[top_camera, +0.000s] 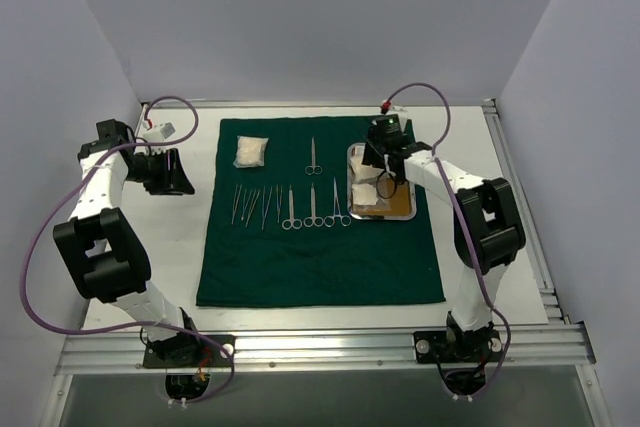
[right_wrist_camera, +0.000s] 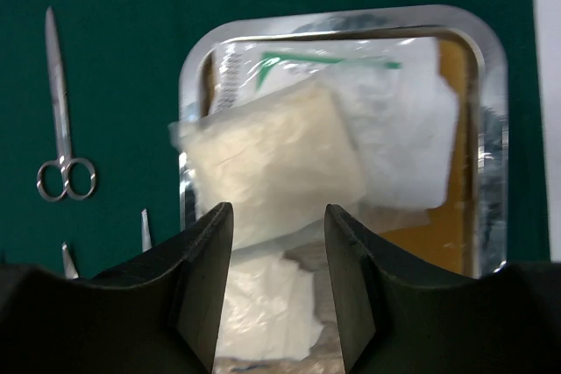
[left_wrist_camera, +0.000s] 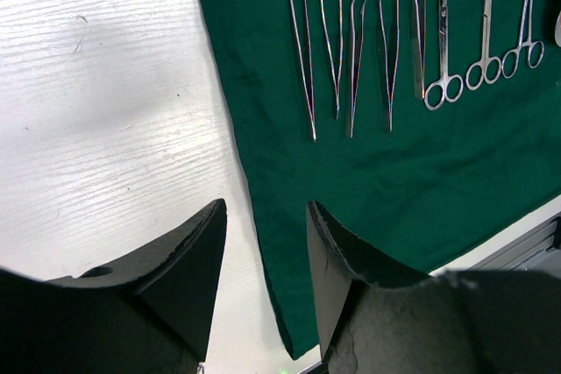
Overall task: Open and lay out the surgical kit
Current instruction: Pick up the medical item from the container.
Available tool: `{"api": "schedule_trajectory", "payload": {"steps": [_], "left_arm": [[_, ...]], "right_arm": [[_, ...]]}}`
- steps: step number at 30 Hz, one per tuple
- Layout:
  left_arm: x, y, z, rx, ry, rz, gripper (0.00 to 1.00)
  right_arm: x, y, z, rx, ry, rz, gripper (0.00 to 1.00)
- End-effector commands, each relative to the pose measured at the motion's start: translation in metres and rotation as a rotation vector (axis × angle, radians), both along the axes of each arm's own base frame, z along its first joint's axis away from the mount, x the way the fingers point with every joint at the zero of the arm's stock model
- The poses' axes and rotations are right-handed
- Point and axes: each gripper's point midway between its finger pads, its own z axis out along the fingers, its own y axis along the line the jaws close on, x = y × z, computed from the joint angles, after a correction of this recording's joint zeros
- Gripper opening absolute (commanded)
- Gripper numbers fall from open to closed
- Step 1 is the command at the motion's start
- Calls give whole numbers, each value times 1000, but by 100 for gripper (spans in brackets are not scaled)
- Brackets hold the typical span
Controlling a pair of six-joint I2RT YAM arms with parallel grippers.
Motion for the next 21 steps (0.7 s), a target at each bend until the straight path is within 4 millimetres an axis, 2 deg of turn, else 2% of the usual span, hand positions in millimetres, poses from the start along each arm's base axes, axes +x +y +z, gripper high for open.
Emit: {"api": "schedule_trajectory", "payload": {"steps": [1,2,3,8,14,21], "left_arm": [[4,0,9,8,-41,-15,50],[3,0,9,8,-41,-16,50],[3,1,9,10,-42,-15,51],[3,1,7,11,-37,-16,51],[4,1,7,5,-34,-15,50],[4,1,7,7,-31,-16,50]], "right_arm": [[5,30,26,-84,-59,63,42],[6,30,26,-115,-36,63,42],[7,30,13,-140,-8,67,42],[6,30,-8,-208,48,88,41],[6,36,-25,-263,87,140,41],[7,41,-35,-275,117,176,41]]}}
